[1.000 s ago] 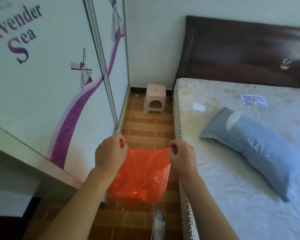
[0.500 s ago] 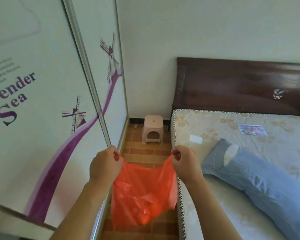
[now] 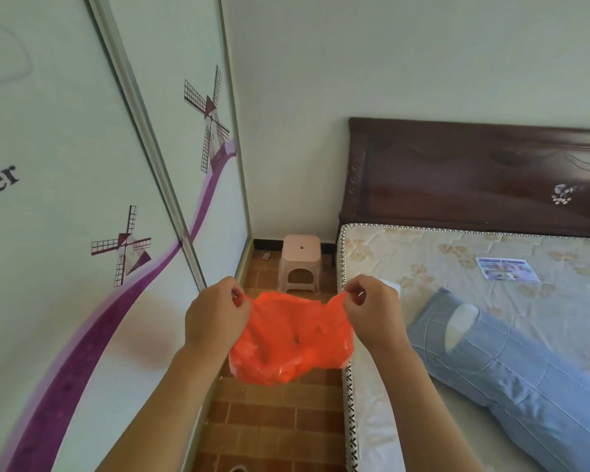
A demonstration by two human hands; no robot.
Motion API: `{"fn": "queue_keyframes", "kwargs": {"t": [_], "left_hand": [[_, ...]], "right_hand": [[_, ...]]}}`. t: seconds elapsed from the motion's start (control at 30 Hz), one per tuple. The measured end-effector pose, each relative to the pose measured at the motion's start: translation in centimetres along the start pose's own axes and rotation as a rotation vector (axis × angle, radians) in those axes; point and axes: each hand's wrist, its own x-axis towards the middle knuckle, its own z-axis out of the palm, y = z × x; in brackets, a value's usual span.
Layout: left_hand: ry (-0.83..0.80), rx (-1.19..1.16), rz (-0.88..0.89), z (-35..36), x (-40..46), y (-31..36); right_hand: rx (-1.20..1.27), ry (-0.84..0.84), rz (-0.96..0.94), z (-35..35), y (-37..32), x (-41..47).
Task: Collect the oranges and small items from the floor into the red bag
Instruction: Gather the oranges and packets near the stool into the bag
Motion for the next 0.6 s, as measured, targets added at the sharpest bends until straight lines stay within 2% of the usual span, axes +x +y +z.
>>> {"fn": "queue_keyframes", "kwargs": {"t": [0.33,0.6], "left_hand": [[-0.053,-0.074,0.032,6.1,10.6,-0.4],[-0.138,-0.115,0.005,9.7,22.0,-3.1]], "right_hand": [[-0.071,0.001,0.062,3.8,2.4,8.4],[-0.156,-0.056,0.131,9.5,1.3,17.6]]}}
